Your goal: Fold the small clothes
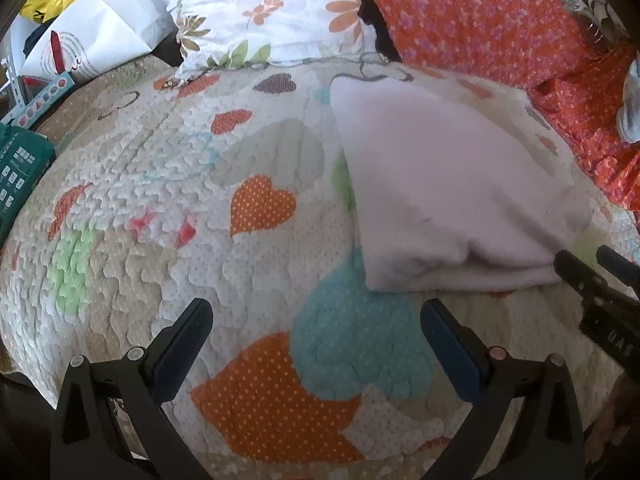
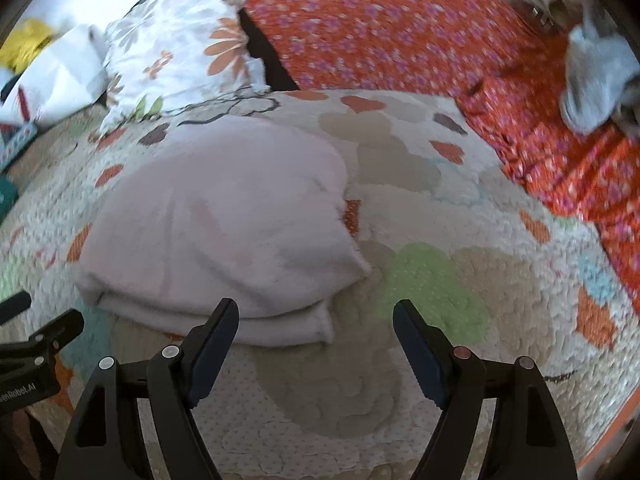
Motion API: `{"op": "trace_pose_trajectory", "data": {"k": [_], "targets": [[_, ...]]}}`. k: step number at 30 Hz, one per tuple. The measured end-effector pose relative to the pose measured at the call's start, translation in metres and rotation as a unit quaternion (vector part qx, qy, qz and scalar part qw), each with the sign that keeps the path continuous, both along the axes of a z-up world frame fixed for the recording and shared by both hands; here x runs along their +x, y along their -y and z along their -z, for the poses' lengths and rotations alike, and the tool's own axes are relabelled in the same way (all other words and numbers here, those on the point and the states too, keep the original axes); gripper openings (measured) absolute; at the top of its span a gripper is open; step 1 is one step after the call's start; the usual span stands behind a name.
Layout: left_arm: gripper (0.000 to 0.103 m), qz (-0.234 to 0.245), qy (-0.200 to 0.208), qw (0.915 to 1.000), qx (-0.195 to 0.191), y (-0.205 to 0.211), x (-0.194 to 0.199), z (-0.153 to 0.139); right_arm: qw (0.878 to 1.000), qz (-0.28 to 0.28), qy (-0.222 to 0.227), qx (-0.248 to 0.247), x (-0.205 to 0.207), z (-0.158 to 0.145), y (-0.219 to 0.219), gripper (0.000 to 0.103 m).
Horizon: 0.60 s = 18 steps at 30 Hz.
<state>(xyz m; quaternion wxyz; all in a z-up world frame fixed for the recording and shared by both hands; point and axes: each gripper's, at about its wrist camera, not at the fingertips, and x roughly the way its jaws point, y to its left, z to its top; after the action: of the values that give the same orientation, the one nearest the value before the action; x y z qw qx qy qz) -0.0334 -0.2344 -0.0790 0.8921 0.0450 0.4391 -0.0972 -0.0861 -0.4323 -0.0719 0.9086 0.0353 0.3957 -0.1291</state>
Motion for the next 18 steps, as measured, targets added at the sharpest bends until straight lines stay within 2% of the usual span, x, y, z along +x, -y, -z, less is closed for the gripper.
{"op": "trace_pose_trajectory", "data": {"k": [7,18], "targets": [[0.103,0.009,-0.015,0.9998,0.004,0.003,-0.001,0.005,1.000,-0.019,-0.012,-0.016,0.003,0.008,-0.013,0.083],[0.103,0.014,-0.029,0.9995,0.003,0.005,-0.001,0.009,1.000,-0.009,-0.021,-0.006,0.005,0.012,-0.007,0.083]]}}
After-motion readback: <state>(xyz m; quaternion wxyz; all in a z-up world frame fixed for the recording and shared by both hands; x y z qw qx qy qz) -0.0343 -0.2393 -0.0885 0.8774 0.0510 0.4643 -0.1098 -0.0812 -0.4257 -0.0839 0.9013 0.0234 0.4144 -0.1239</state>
